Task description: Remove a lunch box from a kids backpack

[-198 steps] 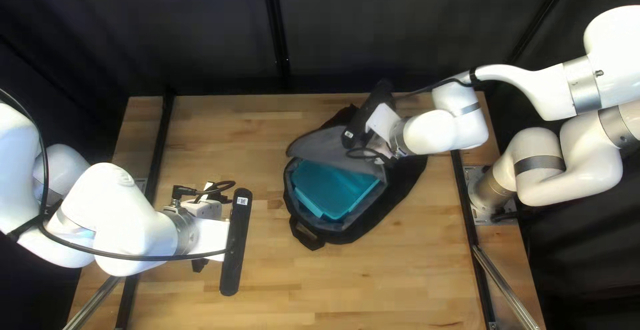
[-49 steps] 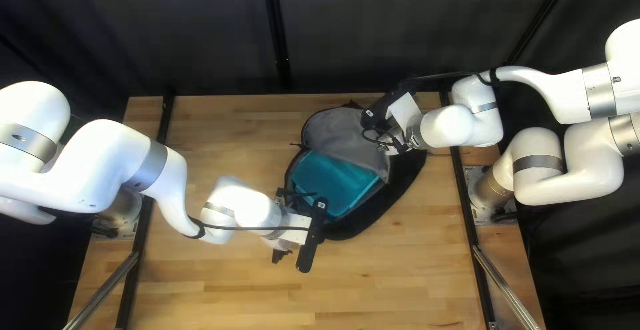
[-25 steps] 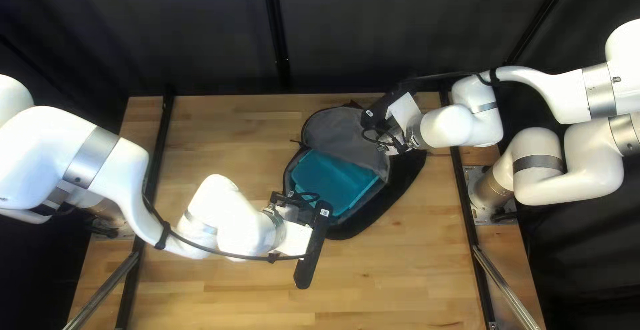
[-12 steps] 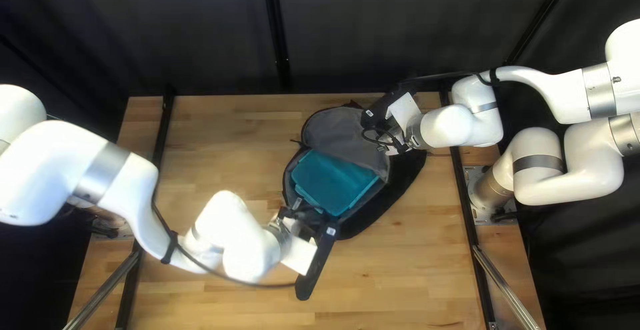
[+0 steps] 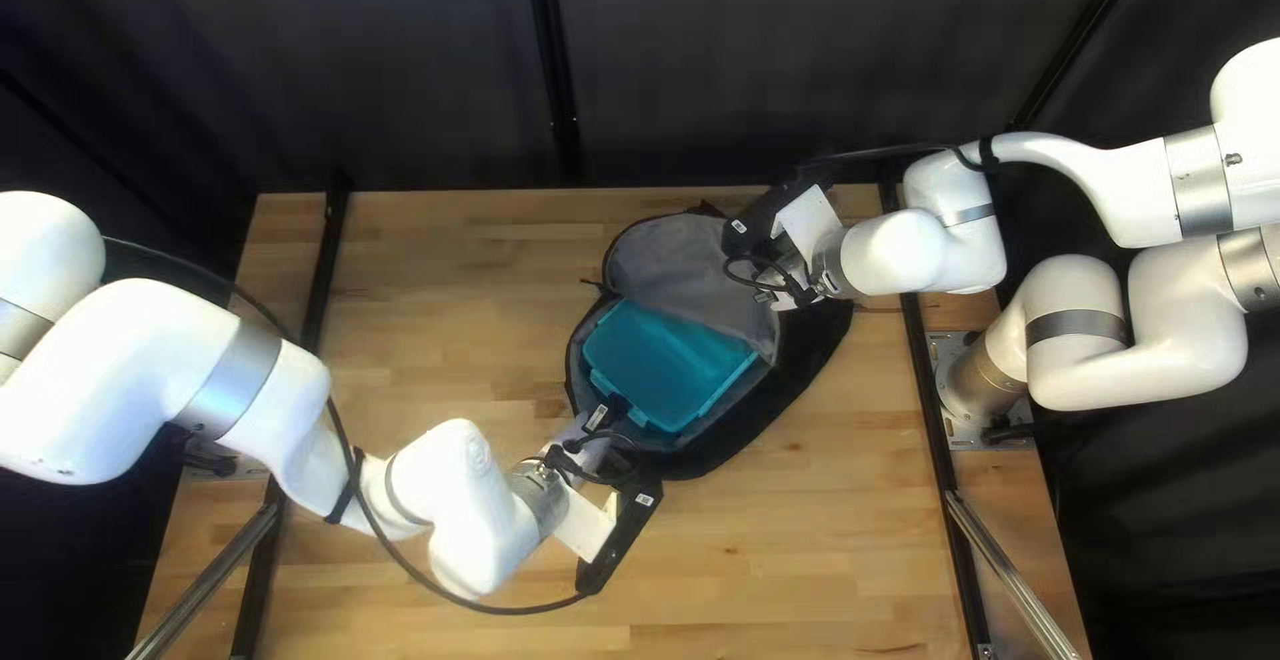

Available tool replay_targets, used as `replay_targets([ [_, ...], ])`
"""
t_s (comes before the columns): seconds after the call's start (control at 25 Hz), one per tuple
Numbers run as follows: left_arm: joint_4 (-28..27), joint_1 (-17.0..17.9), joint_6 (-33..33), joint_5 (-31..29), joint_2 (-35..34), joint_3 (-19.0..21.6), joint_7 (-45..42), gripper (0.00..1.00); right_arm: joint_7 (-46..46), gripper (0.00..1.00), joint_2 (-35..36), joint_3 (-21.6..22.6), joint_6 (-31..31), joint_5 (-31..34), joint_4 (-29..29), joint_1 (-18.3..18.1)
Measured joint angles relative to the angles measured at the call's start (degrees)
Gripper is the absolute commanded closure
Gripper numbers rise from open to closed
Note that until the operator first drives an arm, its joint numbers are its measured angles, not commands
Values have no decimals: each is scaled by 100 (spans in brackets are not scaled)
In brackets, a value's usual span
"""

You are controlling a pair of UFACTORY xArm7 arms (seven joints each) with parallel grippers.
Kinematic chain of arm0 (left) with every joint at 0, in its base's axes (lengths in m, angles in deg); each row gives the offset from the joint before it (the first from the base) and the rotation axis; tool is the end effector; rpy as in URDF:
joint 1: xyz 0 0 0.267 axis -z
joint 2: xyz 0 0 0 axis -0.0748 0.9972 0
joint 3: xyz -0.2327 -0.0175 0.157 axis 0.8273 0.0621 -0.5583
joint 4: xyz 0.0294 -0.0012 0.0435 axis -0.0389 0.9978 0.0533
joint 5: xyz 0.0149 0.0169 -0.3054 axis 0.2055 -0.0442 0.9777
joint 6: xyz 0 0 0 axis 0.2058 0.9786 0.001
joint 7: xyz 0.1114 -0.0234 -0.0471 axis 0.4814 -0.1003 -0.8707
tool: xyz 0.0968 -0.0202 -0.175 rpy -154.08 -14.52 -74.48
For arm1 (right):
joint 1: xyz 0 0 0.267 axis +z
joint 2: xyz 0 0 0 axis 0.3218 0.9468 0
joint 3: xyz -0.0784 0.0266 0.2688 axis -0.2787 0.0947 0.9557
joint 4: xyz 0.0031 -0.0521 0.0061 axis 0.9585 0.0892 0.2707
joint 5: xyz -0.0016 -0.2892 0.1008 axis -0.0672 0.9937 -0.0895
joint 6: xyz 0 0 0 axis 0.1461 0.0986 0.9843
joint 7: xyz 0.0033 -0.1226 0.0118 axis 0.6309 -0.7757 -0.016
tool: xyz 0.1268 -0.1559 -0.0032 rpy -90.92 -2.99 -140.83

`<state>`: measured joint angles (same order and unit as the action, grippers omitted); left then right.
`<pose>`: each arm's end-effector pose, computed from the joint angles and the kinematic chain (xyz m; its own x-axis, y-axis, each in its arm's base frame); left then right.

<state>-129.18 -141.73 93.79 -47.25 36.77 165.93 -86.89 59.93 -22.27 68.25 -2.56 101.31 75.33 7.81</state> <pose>0.5242 -0.0430 0.1200 0.7759 -0.6255 -0.0823 -0.4652 -0.4791 -0.7444 0.3110 -0.1151 0.1586 0.5549 -0.6524 0.5162 -0.7633 -0.6460 0.0041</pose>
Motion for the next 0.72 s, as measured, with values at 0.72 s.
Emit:
replay_targets([
  [0.72, 293, -156, -396, -1278, -256, -450, -803, 0, 0, 100, 0, 0, 0, 0, 0, 0],
])
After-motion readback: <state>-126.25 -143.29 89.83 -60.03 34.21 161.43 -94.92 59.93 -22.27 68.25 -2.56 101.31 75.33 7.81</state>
